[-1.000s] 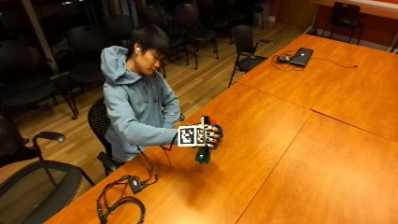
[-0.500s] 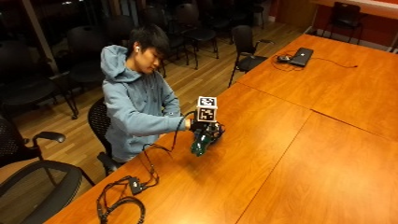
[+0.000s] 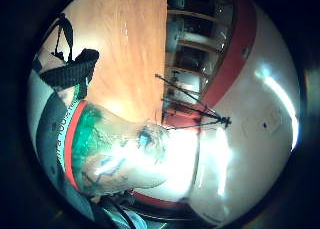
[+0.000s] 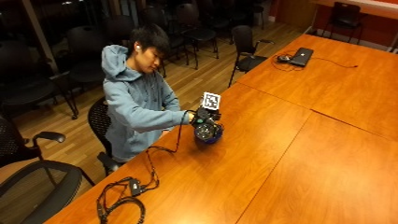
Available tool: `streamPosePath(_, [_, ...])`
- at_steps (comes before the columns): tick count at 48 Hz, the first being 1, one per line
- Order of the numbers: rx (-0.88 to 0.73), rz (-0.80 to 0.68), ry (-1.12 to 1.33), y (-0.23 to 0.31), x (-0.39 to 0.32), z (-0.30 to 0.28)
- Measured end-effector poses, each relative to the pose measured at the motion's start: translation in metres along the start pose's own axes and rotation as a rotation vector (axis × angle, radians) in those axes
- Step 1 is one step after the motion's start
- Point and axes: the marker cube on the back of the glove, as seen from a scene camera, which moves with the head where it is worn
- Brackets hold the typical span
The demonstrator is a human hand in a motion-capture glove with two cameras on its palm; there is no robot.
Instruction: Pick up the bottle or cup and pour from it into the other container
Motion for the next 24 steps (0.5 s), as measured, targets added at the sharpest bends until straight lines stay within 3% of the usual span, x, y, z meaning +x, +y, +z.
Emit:
streamPosePath(14, [-0.004, 0.050, -0.116, -0.007, -0.026, -0.009])
streamPosePath(18, [0.008, -0.041, -0.022, -0.001, -0.018, -0.001])
streamPosePath(24, [0.026, -0.055, -0.068, -0.002, -0.034, -0.006])
